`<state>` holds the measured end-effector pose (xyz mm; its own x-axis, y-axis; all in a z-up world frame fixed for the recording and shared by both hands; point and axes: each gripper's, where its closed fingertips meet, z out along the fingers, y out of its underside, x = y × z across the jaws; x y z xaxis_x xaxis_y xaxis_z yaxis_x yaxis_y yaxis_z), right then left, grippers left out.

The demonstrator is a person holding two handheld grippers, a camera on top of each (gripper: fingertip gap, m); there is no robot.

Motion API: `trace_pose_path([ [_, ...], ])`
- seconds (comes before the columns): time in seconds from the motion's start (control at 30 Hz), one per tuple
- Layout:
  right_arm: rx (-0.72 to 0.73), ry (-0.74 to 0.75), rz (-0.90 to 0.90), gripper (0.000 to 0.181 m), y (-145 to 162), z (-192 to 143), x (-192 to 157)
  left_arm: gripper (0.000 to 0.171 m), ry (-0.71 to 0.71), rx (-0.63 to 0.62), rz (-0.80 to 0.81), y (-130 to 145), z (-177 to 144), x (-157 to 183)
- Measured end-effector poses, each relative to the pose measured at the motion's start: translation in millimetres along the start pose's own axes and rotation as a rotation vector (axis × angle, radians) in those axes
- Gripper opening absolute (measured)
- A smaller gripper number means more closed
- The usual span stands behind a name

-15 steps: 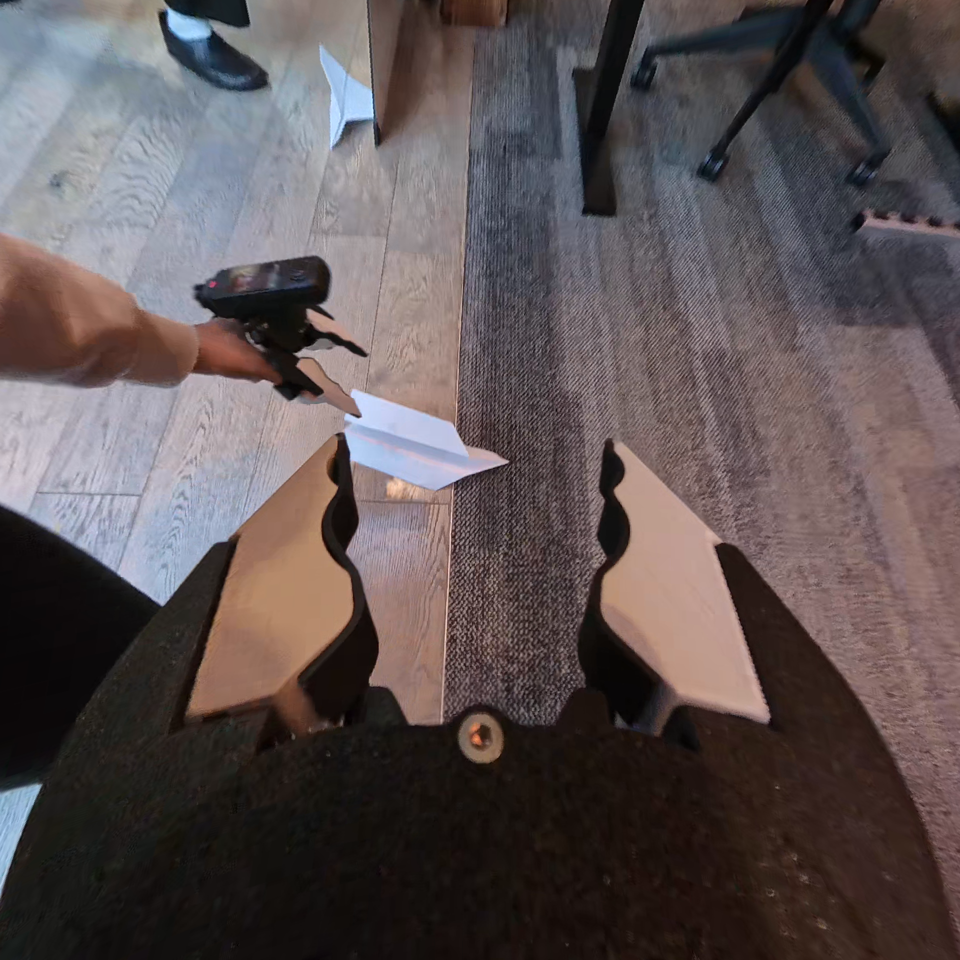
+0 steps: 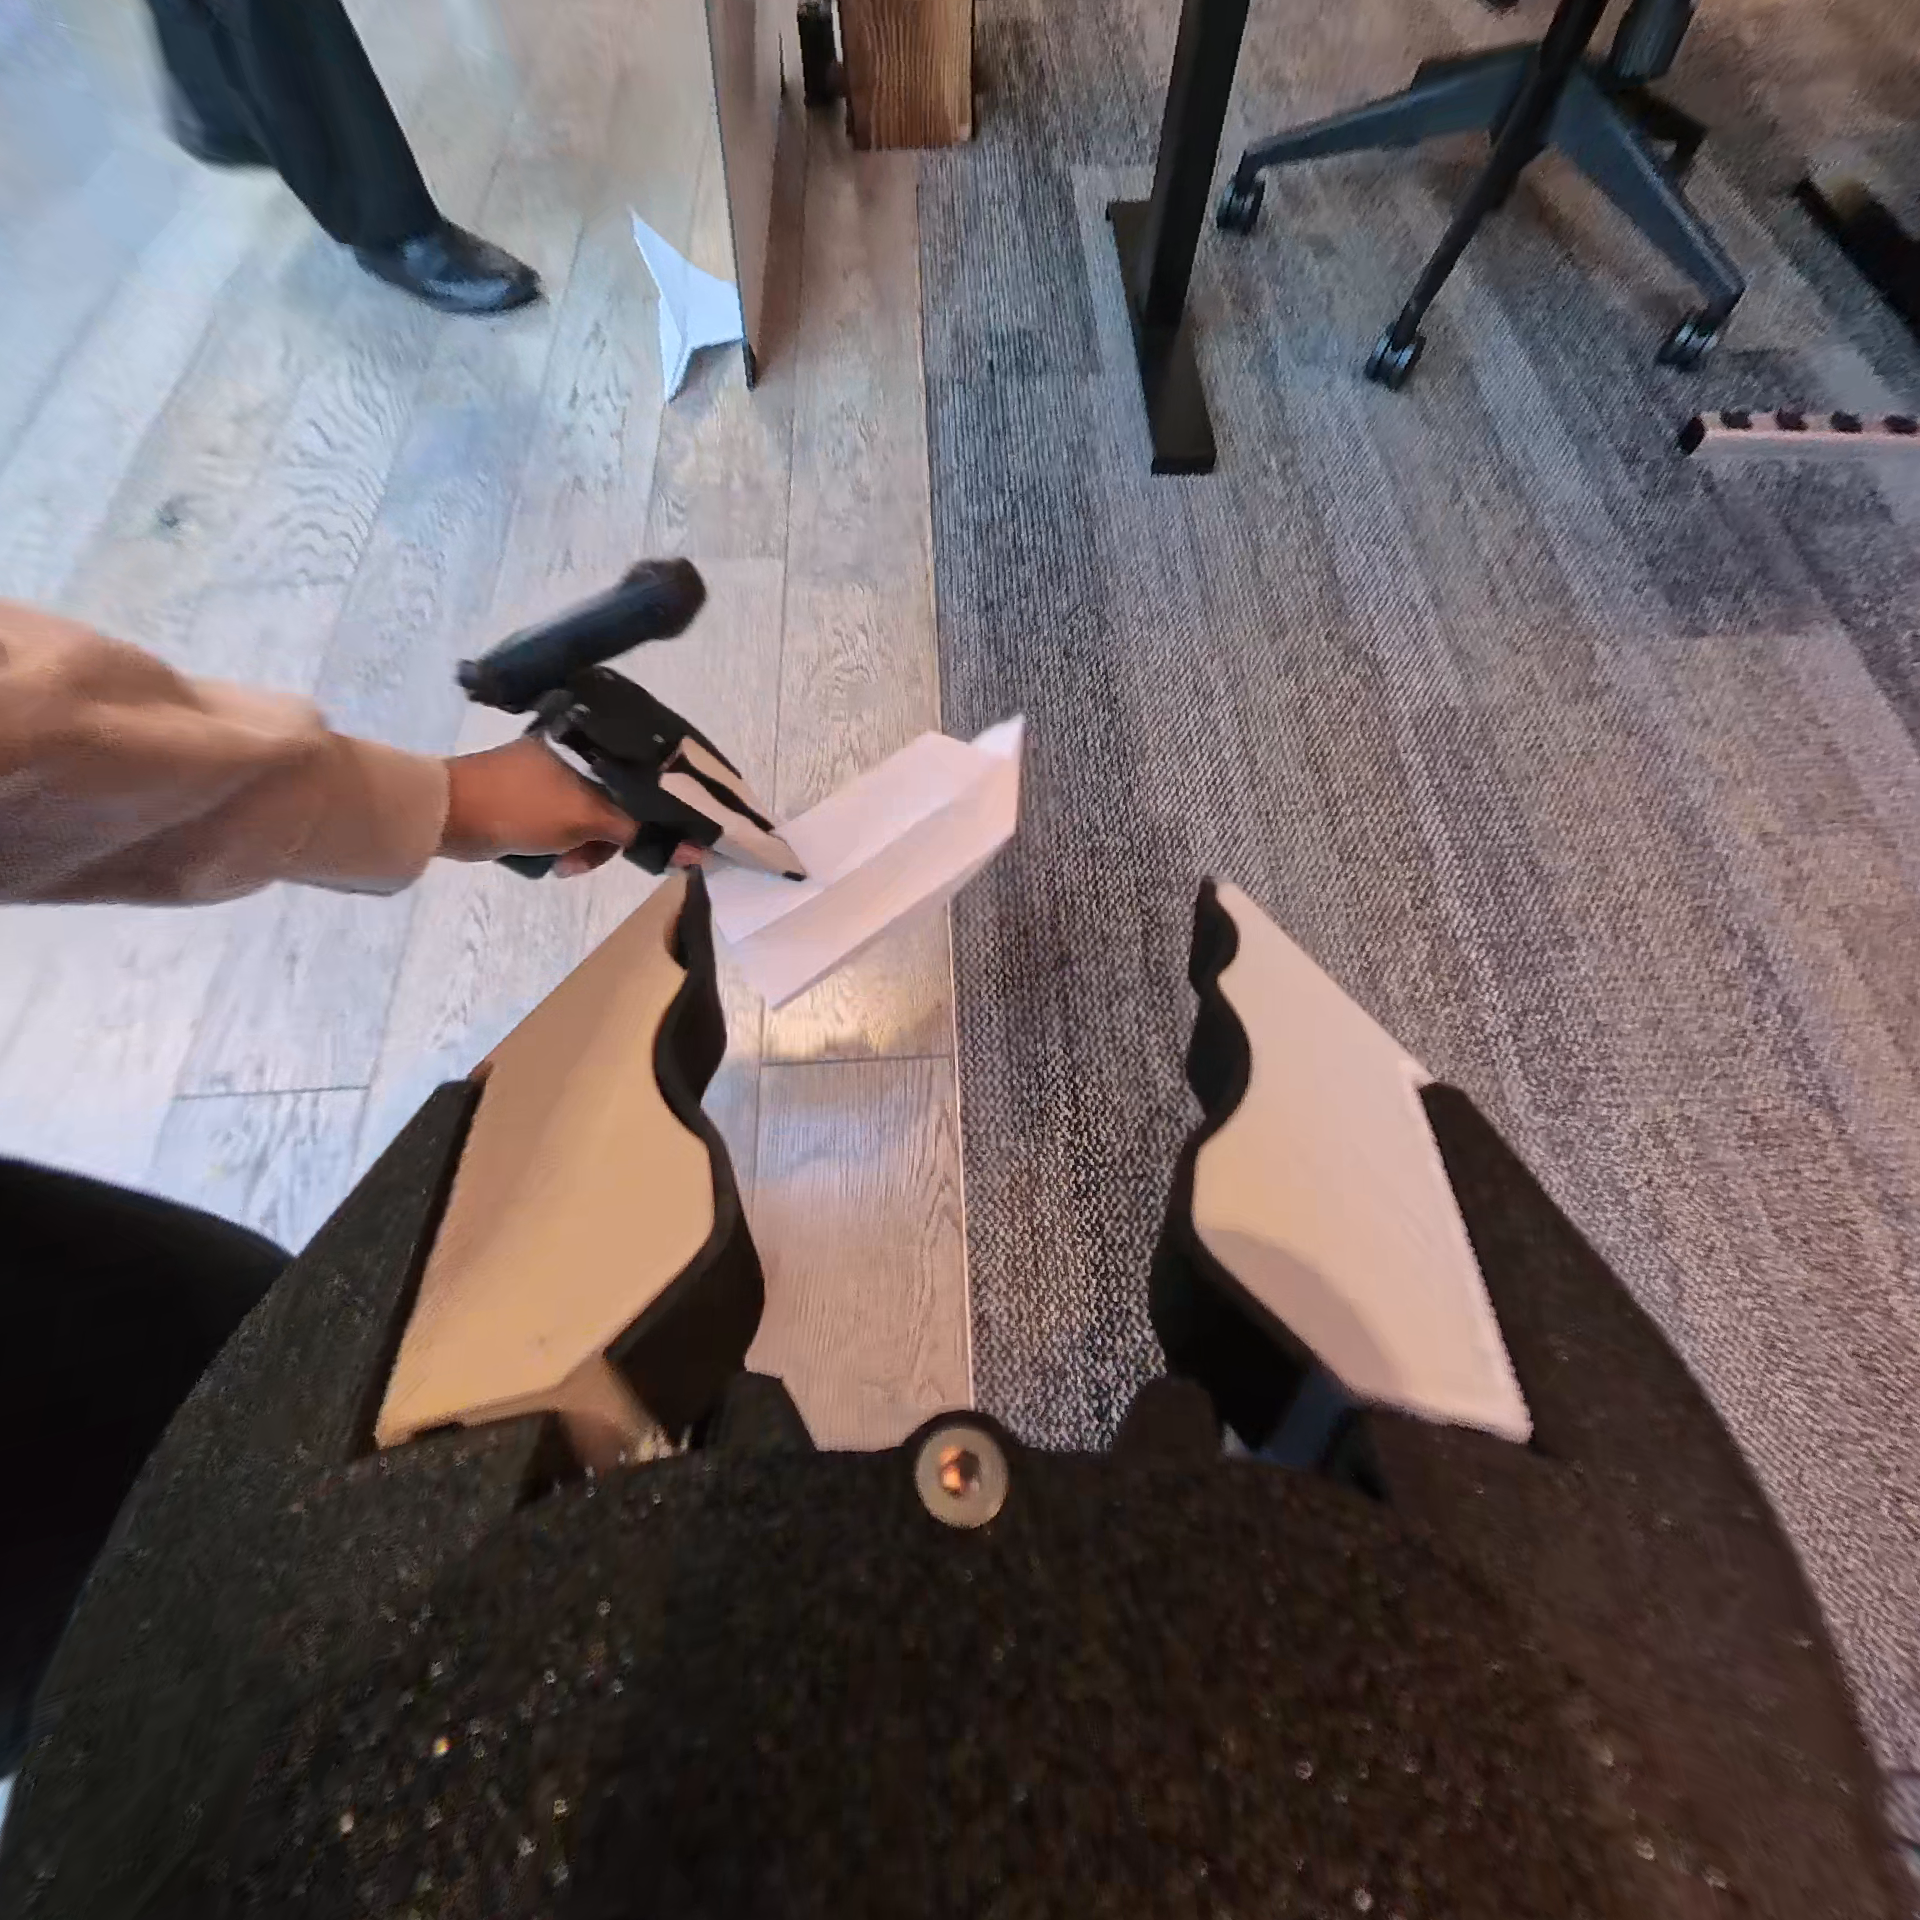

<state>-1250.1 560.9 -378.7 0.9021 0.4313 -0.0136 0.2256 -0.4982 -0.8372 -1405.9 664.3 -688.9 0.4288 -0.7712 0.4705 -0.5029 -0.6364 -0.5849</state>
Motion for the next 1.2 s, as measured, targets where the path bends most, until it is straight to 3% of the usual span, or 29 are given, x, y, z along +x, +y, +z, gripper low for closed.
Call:
trace_pose_path([
  [0.23, 0.109, -0.103, 0.207, 0.095, -118, -111, -27, 0.0, 0.052, 0.377, 0.046, -171, -206, 237],
  [0.37, 0.151, -0.261, 0.396, 0.114, -197, -201, -49, 0.0, 0.07, 0.493, 0.172, -240, -315, 403],
  [0.47, 0.16, -0.383, 0.459, 0.132, -245, -283, -70, 0.0, 0.116, 0.533, 0.292, -272, -377, 532],
  [0.6, 0.165, -0.512, 0.456, 0.146, -291, -401, -107, 0.0, 0.215, 0.529, 0.471, -288, -430, 687],
  [0.73, 0.19, -0.594, 0.468, 0.133, -305, -505, -133, 0.0, 0.347, 0.489, 0.645, -282, -462, 814],
  [0.9, 0.385, -0.66, 0.465, 0.056, -319, -621, -166, 0.0, 0.487, 0.434, 0.772, -263, -488, 910],
  [1.07, 0.569, -0.543, 0.407, 0.019, -323, -688, -195, 0.007, 0.611, 0.431, 0.74, -243, -520, 952],
  [1.2, 0.598, -0.472, 0.373, 0.005, -314, -716, -224, 0.028, 0.647, 0.491, 0.606, -227, -550, 944],
])
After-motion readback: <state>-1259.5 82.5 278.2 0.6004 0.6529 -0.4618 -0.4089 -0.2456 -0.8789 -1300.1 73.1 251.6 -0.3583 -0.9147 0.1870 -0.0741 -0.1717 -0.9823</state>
